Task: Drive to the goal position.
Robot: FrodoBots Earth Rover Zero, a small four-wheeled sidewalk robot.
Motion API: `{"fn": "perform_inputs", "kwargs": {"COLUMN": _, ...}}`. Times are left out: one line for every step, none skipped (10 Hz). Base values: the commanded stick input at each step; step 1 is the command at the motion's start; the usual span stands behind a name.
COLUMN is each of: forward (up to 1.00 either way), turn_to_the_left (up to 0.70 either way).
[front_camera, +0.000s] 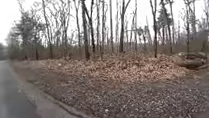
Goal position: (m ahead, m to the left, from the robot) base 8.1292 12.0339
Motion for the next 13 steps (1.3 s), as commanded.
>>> {"fn": "perform_inputs", "kwargs": {"forward": 0.00, "turn_to_the_left": 1.00}}
{"fn": "perform_inputs", "kwargs": {"forward": 0.00, "turn_to_the_left": 1.00}}
{"fn": "perform_inputs", "kwargs": {"forward": 0.00, "turn_to_the_left": 1.00}}
{"fn": "perform_inputs", "kwargs": {"forward": 0.00, "turn_to_the_left": 1.00}}
{"fn": "perform_inputs", "kwargs": {"forward": 0.00, "turn_to_the_left": 1.00}}
{"fn": "perform_inputs", "kwargs": {"forward": 0.00, "turn_to_the_left": 1.00}}
{"fn": "perform_inputs", "kwargs": {"forward": 0.00, "turn_to_the_left": 1.00}}
{"fn": "perform_inputs", "kwargs": {"forward": 0.00, "turn_to_the_left": 1.00}}
{"fn": "perform_inputs", "kwargs": {"forward": 0.00, "turn_to_the_left": 1.00}}
{"fn": "perform_inputs", "kwargs": {"forward": 0.00, "turn_to_the_left": 1.00}}
{"fn": "perform_inputs", "kwargs": {"forward": 0.00, "turn_to_the_left": 1.00}}
{"fn": "perform_inputs", "kwargs": {"forward": 0.00, "turn_to_the_left": 1.00}}
{"fn": "perform_inputs", "kwargs": {"forward": 0.00, "turn_to_the_left": 1.00}}
